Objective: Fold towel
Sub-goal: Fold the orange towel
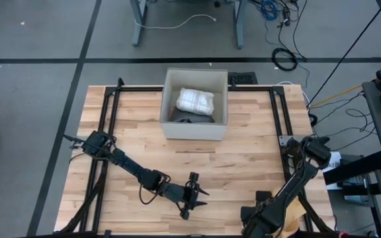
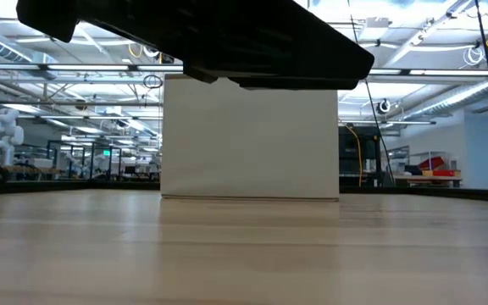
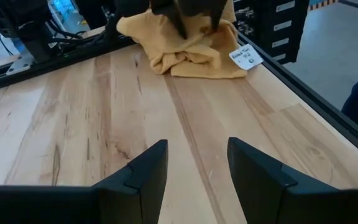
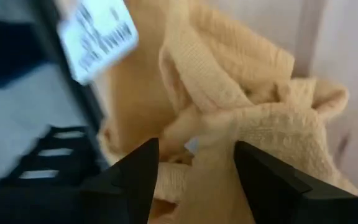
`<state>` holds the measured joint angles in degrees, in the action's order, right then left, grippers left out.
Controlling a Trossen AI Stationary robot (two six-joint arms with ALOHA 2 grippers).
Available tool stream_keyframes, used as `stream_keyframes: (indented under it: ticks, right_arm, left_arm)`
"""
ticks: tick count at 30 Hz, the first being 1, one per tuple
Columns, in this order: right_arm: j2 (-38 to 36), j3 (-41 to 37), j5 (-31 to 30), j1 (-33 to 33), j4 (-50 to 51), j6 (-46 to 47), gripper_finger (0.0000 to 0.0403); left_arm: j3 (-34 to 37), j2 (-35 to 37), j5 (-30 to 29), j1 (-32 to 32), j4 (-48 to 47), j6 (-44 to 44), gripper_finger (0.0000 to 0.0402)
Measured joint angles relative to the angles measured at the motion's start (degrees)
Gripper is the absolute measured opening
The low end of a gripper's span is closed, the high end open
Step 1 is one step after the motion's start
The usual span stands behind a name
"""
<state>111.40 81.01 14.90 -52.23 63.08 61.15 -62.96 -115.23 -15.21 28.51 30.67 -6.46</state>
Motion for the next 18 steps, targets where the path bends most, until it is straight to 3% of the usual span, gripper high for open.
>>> stream_keyframes:
  ticks: [6,15,18]
  right_arm:
    - [2.3,0.0,-0.2,-1.6,5.7,-0.5,0.0180]
    - [2.3,0.0,-3.1,-1.6,3.9,-3.2,0.0029]
    - [2.0,0.0,-5.0,-1.6,3.3,-3.9,0.0009]
  left_arm:
    - [0.0,0.0,0.0,0.0,-0.1,0.0,0.0174]
    - [0.0,0.0,0.0,-0.1,-0.1,0.0,0.0174]
    - [0.0,0.0,0.0,-0.1,-0.1,0.0,0.0174]
